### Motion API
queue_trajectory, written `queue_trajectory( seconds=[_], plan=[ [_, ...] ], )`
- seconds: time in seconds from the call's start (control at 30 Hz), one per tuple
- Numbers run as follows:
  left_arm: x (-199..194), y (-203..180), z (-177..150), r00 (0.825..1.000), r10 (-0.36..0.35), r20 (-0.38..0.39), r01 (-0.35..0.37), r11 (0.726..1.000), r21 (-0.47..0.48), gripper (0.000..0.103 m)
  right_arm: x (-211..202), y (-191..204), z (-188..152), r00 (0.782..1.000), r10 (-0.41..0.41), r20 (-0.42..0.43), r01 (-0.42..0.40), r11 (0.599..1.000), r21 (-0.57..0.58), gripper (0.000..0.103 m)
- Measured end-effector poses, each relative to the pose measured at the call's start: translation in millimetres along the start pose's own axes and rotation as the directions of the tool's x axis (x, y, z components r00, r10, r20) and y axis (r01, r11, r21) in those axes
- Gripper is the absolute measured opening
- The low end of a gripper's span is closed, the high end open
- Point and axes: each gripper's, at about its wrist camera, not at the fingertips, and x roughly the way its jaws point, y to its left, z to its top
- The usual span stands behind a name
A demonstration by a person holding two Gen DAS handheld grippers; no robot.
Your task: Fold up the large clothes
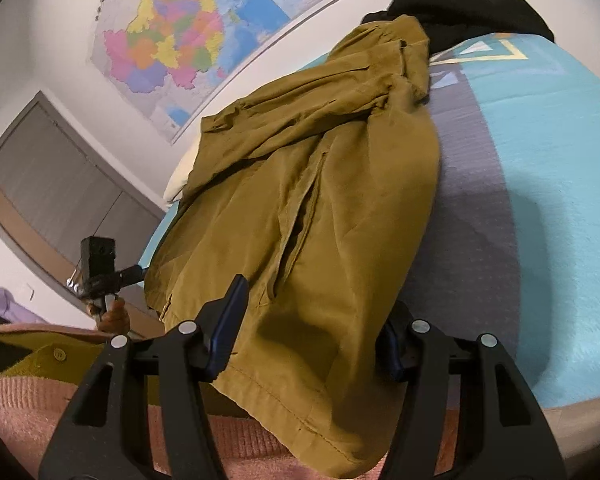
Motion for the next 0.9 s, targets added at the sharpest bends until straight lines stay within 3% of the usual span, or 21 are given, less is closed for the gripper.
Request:
queue_trajectory(
  seconds=[0.03,0.1,0.17,0.23,0.27,0.33,0.4,0.47,0.67,0.73,0.9],
  plan=[
    [1,1,0,1.000,-0.010,0.002,0.010,1.000,-0.012,0.066,0,1,1,1.000,0.002,-0.002,-0.002,1.000,-0.004,0.057],
    [3,0,1,0.999,-0.040,0.007,0.040,0.999,-0.018,0.083,2,2,2,1.000,0.011,-0.007,-0.011,1.000,-0.006,0.053],
    [9,-10,2,0.999,-0.035,0.006,0.035,0.999,0.008,0.091,8,2,3,1.000,0.007,-0.021,-0.007,1.000,0.000,0.030],
    [17,-24,1,0.999,0.048,0.010,-0.049,0.996,0.076,0.090,16,0,3,0.999,0.024,-0.031,-0.024,0.999,0.022,0.014],
    [19,-29,0,0.996,0.085,0.017,-0.086,0.992,0.094,0.071,17,0,3,0.999,0.034,-0.025,-0.033,0.999,0.035,0.013],
    [23,-26,3,0.989,0.145,0.002,-0.145,0.987,0.063,0.015,13,0,4,0.997,0.077,0.005,-0.077,0.995,0.057,0.009],
    [17,-16,9,0.989,0.149,-0.006,-0.149,0.989,-0.019,0.010,3,6,7,0.994,0.100,0.050,-0.103,0.993,0.058,0.007],
    [7,-23,14,0.984,0.178,0.029,-0.178,0.984,-0.006,0.010,-13,20,10,0.990,0.099,0.100,-0.103,0.994,0.030,0.005],
    [-46,-36,30,0.981,0.125,0.151,-0.129,0.992,0.017,0.010,-59,64,11,0.967,0.177,0.182,-0.162,0.982,-0.098,0.003],
    [-47,-31,31,0.979,0.152,0.137,-0.155,0.988,0.015,0.013,-56,59,6,0.977,0.147,0.157,-0.137,0.988,-0.074,0.005],
    [-17,9,17,0.993,0.119,-0.013,-0.119,0.991,-0.055,0.017,-23,24,-21,0.993,0.111,0.030,-0.112,0.992,0.049,0.008]
  ],
)
